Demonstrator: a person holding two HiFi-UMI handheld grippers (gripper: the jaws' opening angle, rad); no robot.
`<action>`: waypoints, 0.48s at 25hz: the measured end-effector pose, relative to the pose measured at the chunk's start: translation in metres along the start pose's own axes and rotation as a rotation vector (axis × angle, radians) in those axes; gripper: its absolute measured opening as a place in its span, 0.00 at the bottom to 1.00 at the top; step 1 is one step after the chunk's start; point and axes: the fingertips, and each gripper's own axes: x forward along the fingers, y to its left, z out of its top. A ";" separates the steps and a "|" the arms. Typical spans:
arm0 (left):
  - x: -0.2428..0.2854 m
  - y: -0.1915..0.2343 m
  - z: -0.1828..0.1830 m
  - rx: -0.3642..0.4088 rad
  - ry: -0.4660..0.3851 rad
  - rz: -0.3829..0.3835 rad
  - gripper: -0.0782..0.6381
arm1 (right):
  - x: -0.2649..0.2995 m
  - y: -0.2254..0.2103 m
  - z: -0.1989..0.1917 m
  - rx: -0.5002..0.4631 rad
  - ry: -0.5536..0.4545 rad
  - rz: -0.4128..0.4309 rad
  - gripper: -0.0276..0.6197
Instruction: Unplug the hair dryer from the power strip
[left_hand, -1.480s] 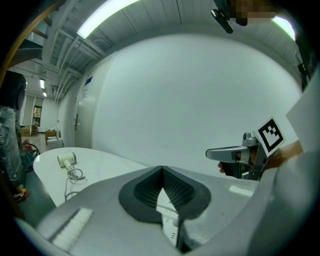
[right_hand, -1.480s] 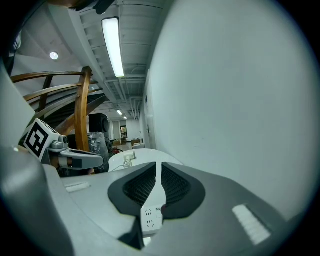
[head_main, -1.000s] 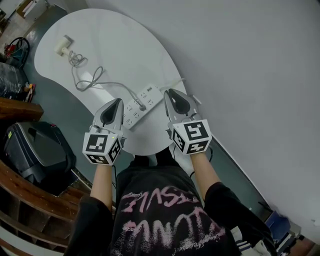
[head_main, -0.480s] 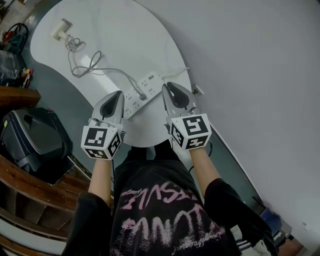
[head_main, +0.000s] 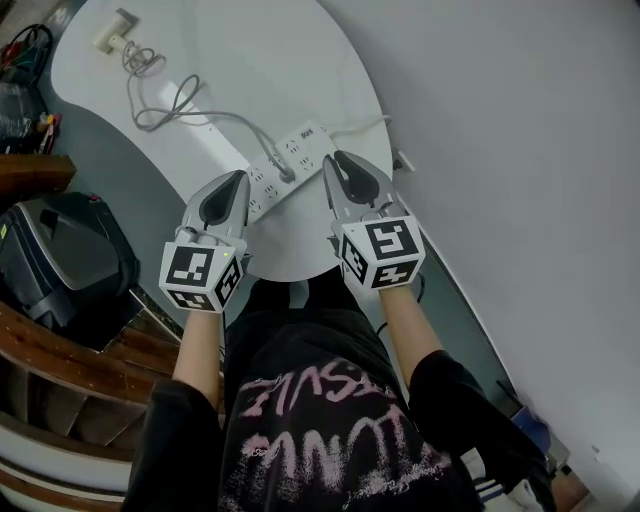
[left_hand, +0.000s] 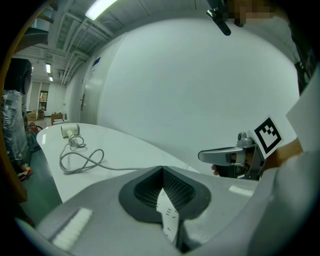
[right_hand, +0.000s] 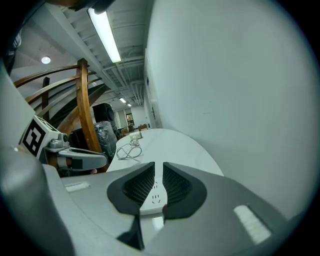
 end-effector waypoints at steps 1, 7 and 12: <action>0.001 0.000 -0.002 -0.002 0.003 -0.001 0.11 | 0.002 -0.001 -0.002 0.000 0.004 0.001 0.13; 0.007 -0.001 -0.012 -0.013 0.017 -0.005 0.11 | 0.008 -0.002 -0.012 0.006 0.027 0.009 0.13; 0.010 0.001 -0.016 -0.025 0.023 -0.001 0.11 | 0.013 0.001 -0.016 0.010 0.035 0.020 0.13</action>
